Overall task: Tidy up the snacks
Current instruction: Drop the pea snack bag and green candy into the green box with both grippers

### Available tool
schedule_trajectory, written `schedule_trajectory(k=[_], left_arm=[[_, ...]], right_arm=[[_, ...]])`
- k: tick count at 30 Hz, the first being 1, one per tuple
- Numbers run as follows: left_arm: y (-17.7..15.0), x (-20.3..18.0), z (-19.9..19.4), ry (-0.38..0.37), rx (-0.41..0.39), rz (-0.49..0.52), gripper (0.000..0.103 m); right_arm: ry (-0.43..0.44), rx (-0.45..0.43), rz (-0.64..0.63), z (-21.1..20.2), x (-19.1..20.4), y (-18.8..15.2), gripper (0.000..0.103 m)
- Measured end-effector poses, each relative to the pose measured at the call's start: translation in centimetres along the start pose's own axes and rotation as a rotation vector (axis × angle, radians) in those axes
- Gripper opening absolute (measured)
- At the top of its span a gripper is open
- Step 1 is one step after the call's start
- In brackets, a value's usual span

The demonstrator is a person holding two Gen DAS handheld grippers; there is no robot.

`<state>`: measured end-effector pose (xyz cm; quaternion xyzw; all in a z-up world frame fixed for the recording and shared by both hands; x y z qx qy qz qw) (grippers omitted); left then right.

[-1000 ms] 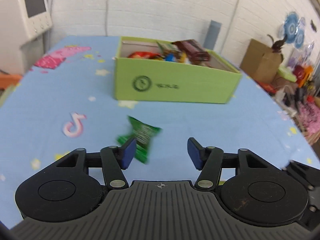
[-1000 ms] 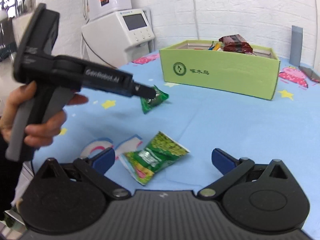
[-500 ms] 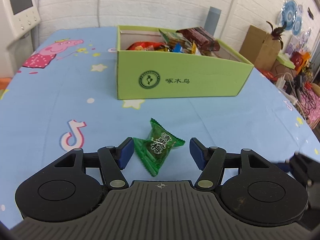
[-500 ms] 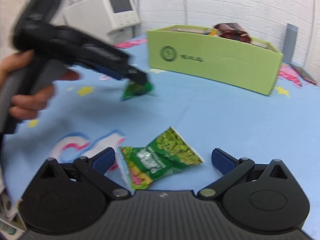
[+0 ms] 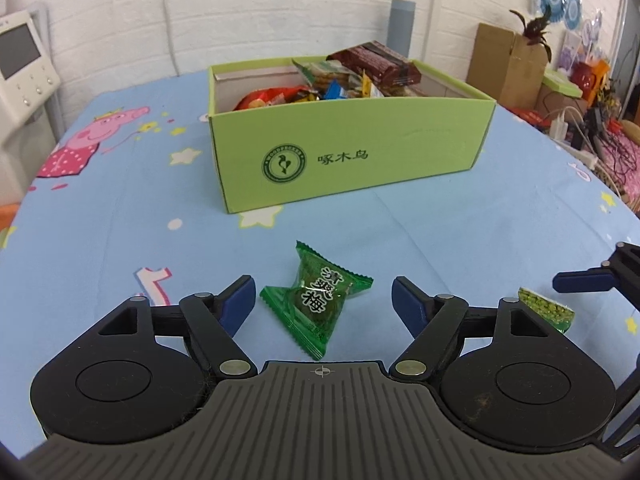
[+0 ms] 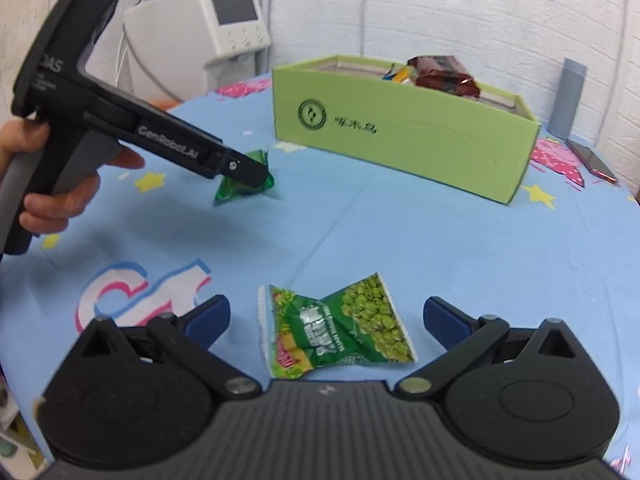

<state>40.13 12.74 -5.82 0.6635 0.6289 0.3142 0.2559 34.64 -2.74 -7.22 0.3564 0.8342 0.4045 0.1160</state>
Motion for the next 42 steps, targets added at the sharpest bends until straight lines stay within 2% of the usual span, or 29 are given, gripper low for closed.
schedule_trajectory(k=[2,3,4,5,6,7,9,11,16,18,22,25,30,33,35,37,38,39,41,42], left_arm=[[0.1,0.0,0.5,0.009,0.001,-0.001,0.065],[0.0,0.0,1.0,0.012,0.017,0.001,0.061],[-0.2,-0.1,1.5,0.013,0.041,0.004,0.051],[-0.5,-0.1,1.9,0.012,0.064,0.014,0.041],[-0.8,-0.1,2.1,0.024,0.062,0.028,0.024],[-1.1,-0.1,2.0,0.041,0.048,0.046,0.017],[-1.2,0.2,1.6,0.044,0.056,0.023,0.013],[-1.1,0.3,1.1,0.014,0.074,-0.024,0.01],[0.3,-0.6,-1.6,-0.04,0.024,-0.054,0.01],[1.4,-1.1,-2.8,-0.069,-0.003,-0.06,0.01],[5.3,-0.7,-3.8,-0.092,-0.06,-0.089,0.01],[9.3,0.4,-2.9,-0.05,-0.103,-0.093,0.01],[15.1,2.6,1.8,-0.016,-0.094,-0.133,0.011],[16.8,3.5,5.6,0.01,-0.065,-0.14,0.011],[17.2,3.7,7.9,0.017,-0.042,-0.143,0.011],[16.6,3.7,9.8,0.033,-0.023,-0.126,0.016],[16.2,3.7,10.4,0.039,-0.018,-0.116,0.018],[15.7,3.7,10.8,0.053,-0.021,-0.112,0.019],[15.4,3.6,10.4,0.059,-0.049,-0.094,0.02],[15.3,3.6,9.9,0.057,-0.051,-0.109,0.025]], right_arm=[[0.021,0.031,-0.024,0.9,-0.2,-0.1,0.102],[0.029,0.041,-0.021,1.2,-0.3,-0.2,0.102],[0.047,0.031,0.0,1.2,-0.5,-0.4,0.101],[0.051,0.016,0.013,1.0,-0.6,-0.5,0.097],[0.041,0.007,0.013,0.7,-0.6,-0.6,0.091],[0.031,-0.012,0.018,0.1,-0.7,-0.8,0.076],[0.036,-0.033,0.059,-0.9,-1.1,-1.1,0.069],[0.046,-0.047,0.107,-1.7,-1.7,-1.3,0.063],[0.046,-0.081,0.121,-3.2,-1.8,-0.6,0.063],[0.061,-0.124,0.113,-4.3,-1.5,0.7,0.063],[0.06,-0.203,0.032,-5.7,-1.7,5.5,0.064],[0.032,-0.243,-0.035,-5.4,-3.3,10.3,0.064],[0.019,-0.25,-0.082,-0.5,-7.4,18.2,0.065],[0.018,-0.222,-0.089,3.9,-9.7,21.3,0.067],[0.013,-0.195,-0.101,6.8,-10.7,22.3,0.07],[0.02,-0.155,-0.113,9.4,-11.0,22.2,0.075],[0.021,-0.151,-0.13,10.3,-11.0,22.0,0.082],[0.008,-0.163,-0.157,10.7,-10.8,21.8,0.084],[-0.047,-0.157,-0.205,11.0,-10.6,21.6,0.096],[-0.063,-0.158,-0.202,10.9,-10.7,21.6,0.099]])
Point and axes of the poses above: each gripper's, at about its wrist camera, not at the fingertips, and z roughly the way its jaws point, x to its left, y to its top, the point moved 8 cm from there along z, roughly the way its jaws point, and after that the axes turned 13 degrees about y, right-handed, at the moved point
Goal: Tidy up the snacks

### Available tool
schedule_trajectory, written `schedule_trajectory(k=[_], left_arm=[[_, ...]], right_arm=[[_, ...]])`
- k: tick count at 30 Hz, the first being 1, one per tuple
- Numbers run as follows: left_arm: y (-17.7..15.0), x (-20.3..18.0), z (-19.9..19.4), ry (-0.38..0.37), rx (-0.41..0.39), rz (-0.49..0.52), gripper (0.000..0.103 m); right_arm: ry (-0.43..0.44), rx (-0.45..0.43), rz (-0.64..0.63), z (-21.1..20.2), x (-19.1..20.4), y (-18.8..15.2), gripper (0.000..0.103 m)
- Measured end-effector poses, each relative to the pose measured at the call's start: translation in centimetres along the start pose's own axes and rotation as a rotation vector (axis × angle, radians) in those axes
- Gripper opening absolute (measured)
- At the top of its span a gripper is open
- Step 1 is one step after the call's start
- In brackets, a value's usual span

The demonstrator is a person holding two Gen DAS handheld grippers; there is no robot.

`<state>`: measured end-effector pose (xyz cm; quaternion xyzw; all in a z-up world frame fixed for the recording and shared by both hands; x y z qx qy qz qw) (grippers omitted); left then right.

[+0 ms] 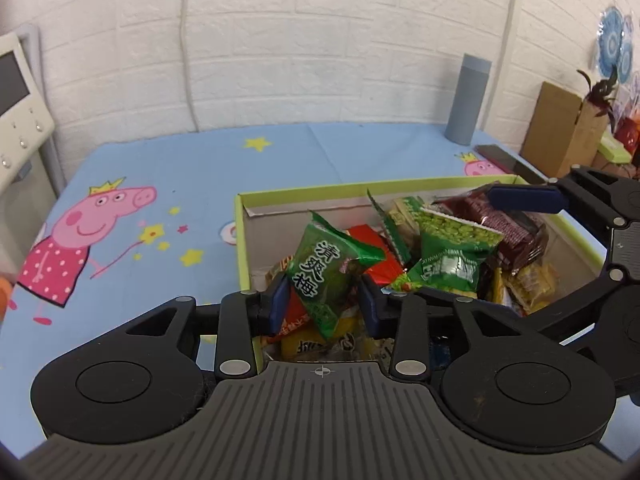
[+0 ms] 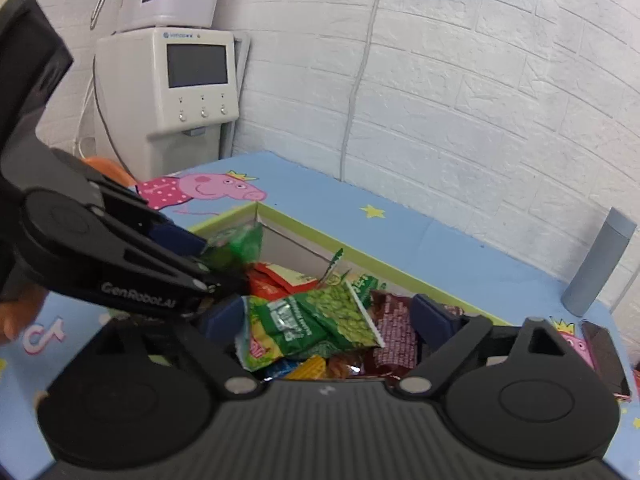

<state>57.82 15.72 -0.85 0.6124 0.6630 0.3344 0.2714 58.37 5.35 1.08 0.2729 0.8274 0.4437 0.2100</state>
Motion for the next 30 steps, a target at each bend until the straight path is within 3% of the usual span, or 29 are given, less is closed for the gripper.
schedule_trajectory(k=[1,3,9,13,17,24,30], left_arm=[[0.1,0.1,-0.6,0.006,-0.003,-0.015,0.038],[0.4,0.2,-2.8,0.015,-0.053,-0.027,0.054],[-0.9,-0.1,-11.2,0.023,-0.163,-0.067,0.074],[-4.0,-1.8,-16.0,0.039,-0.191,-0.067,0.081],[-7.8,-4.0,-19.5,0.064,-0.186,-0.072,0.085],[-14.0,-6.2,-22.1,0.116,-0.144,-0.139,0.089],[-17.4,-7.1,-24.0,0.134,-0.125,-0.142,0.084]], right_arm=[[-0.006,-0.005,0.012,-0.4,-0.1,0.0,0.101],[0.007,-0.041,0.057,-2.5,-0.1,0.1,0.102],[0.039,-0.121,0.239,-10.6,1.6,-2.5,0.102],[-0.022,-0.1,0.386,-15.4,3.0,-6.8,0.102],[-0.164,-0.097,0.518,-19.8,4.5,-10.5,0.102],[-0.319,-0.164,0.541,-25.7,7.2,-15.1,0.102],[-0.333,-0.163,0.551,-27.7,8.7,-17.5,0.102]])
Point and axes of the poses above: each gripper's, at about its wrist camera, not at the fingertips, and z roughly the way its jaws point, x to its left, y to its top, the point moved 8 cm from there along z, roughly the way its jaws point, and after that the axes turned 13 degrees about y, right-handed, at the moved point
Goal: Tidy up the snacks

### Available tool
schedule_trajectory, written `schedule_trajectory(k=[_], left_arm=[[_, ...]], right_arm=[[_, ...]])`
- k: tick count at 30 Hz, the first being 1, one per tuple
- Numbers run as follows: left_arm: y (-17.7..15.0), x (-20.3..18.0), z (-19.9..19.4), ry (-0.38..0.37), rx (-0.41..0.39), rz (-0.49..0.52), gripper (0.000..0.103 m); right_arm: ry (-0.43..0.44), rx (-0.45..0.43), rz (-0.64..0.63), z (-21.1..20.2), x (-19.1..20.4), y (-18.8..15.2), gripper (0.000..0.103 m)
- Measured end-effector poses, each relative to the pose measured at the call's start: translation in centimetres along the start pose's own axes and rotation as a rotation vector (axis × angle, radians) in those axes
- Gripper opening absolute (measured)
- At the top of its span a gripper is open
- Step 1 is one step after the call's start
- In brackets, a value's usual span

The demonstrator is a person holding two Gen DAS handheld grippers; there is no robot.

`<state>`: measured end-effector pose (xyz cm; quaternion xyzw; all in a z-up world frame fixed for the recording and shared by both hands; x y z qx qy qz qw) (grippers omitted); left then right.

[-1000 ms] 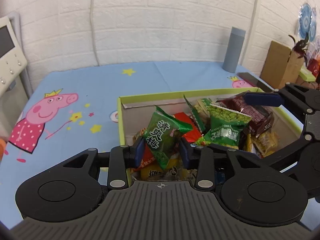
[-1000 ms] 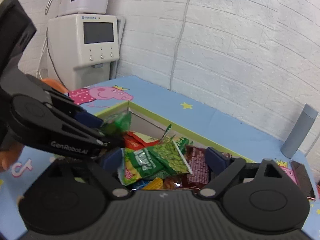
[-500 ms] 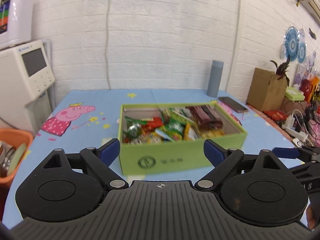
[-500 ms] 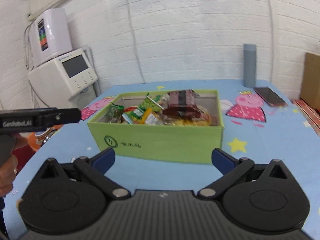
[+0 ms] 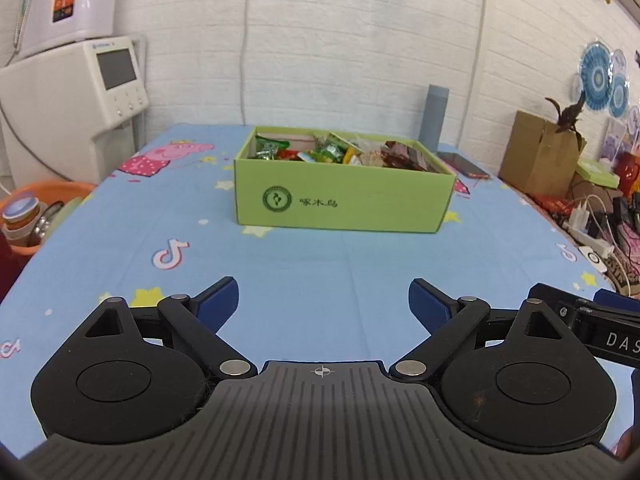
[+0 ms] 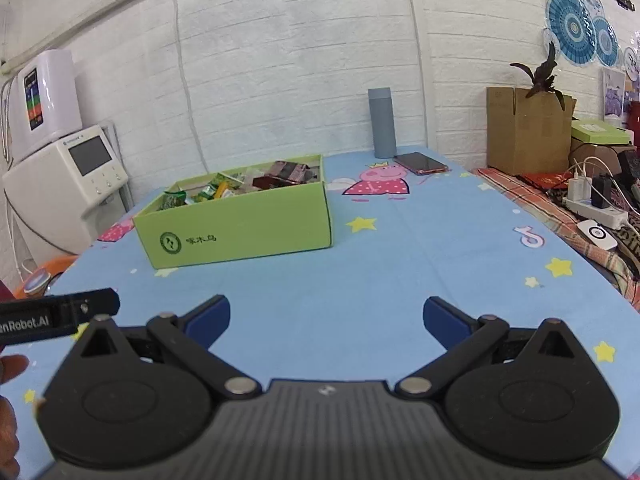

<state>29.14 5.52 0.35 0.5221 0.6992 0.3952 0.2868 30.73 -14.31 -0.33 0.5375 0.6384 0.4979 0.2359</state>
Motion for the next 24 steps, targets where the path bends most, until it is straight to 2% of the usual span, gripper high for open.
schedule_trajectory(k=[7,12,19,22,24], left_arm=[[-3.3,-0.1,-2.5,-0.031,0.013,0.015,0.08],[-4.9,0.6,-3.6,0.017,0.017,0.018,0.08],[-6.1,2.1,-4.9,0.024,0.015,-0.02,0.066],[-6.3,2.5,-6.3,0.019,-0.007,-0.03,0.066],[-6.2,2.8,-7.6,0.009,-0.034,-0.039,0.07]], right_arm=[[0.028,-0.02,0.007,-2.5,1.0,-1.6,0.102],[0.049,-0.011,-0.015,-3.5,2.3,-3.0,0.102],[0.041,0.002,-0.033,-4.3,3.1,-4.0,0.102],[0.03,0.004,-0.052,-5.1,3.7,-4.3,0.102],[0.026,-0.011,-0.063,-6.1,4.2,-4.3,0.102]])
Point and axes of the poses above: each gripper's, at about its wrist camera, not at the fingertips, and z roughly the way its jaws point, x to its left, y to its top, the point moved 8 cm from there along z, roughly the way its jaws point, and after that the axes turned 13 degrees about y, right-handed, at the moved point
